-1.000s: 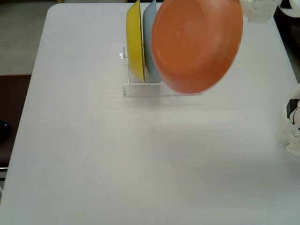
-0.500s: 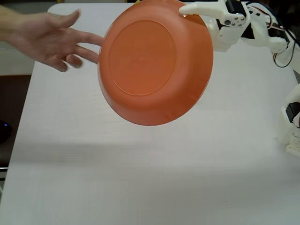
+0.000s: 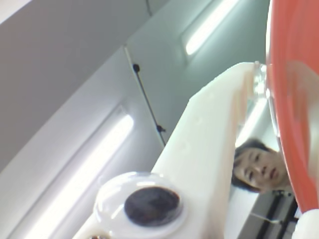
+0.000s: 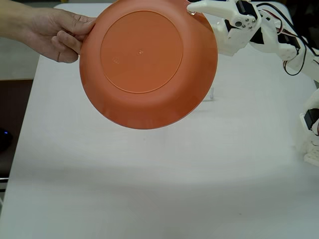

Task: Would you please take all the plates for me?

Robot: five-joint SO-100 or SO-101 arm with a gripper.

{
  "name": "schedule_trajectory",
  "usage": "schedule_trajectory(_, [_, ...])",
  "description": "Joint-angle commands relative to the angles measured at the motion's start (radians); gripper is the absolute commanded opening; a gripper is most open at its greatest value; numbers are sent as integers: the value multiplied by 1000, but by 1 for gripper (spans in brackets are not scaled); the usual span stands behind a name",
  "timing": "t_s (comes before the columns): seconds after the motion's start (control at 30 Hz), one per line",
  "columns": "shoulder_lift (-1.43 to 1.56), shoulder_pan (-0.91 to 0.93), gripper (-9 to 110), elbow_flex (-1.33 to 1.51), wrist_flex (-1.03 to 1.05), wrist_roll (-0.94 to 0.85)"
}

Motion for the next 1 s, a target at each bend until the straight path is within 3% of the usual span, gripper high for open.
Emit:
schedule_trajectory(0.0, [14, 17, 0, -3, -18, -2])
schedule_trajectory(0.07, [15, 25, 1, 6, -17, -11])
schedule_trajectory(0.17, [15, 43, 23, 14, 43, -51])
schedule_trajectory(0.33, [23, 86, 41, 15, 114, -72])
schedule_trajectory(0.63, [155, 227, 30, 167, 267, -117])
schedule_trajectory(0.73, [173, 299, 0, 201, 339, -146])
schedule_trajectory(0.97, [141, 453, 0, 207, 517, -202])
